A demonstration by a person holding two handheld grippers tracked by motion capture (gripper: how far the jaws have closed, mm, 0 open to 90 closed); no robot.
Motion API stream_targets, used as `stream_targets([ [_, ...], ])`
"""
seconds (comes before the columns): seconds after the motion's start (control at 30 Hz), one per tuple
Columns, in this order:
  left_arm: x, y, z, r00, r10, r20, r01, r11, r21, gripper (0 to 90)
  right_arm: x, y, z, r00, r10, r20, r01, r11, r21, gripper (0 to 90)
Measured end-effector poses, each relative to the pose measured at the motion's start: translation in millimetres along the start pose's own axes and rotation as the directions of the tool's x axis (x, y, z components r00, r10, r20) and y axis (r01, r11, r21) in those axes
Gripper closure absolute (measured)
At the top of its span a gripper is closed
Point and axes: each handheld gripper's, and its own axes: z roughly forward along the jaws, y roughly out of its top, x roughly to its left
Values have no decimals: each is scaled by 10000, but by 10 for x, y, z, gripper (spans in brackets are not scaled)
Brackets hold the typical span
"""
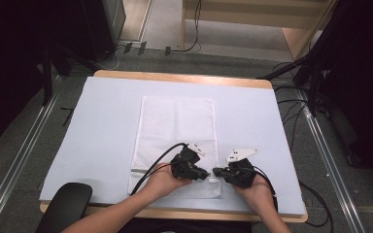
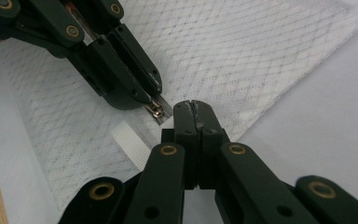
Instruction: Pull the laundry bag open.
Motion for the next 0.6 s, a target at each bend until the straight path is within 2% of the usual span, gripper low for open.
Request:
stream_targets([
  [0.07, 20, 2, -3, 9999, -86, 135, 86, 10000, 41, 868, 4, 2, -1, 10000, 26, 15, -26, 10000, 16, 900],
  [0.13, 59, 6, -5, 9979, -474, 439, 475, 9989, -17, 873, 4, 2, -1, 10000, 18, 20, -18, 10000, 19, 900],
  [0.23, 78, 13, -6, 9967, -600, 540, 599, 9982, 32, 876, 11, 9, -4, 10000, 1, 26, -1, 10000, 76, 900],
  [0.33, 90, 14, -7, 9963, -622, 590, 621, 9981, 27, 876, 20, 11, -9, 9996, 8, -265, -5, 9999, 114, 900],
  [0.47, 106, 17, -6, 9938, -872, 686, 869, 9962, 76, 871, 31, 12, -7, 9996, -96, -253, 100, 9998, 157, 900],
  [0.6, 112, 20, -16, 9907, -1113, 782, 1107, 9938, 124, 868, 38, 8, 13, 9983, -425, -387, 428, 9991, 64, 900],
])
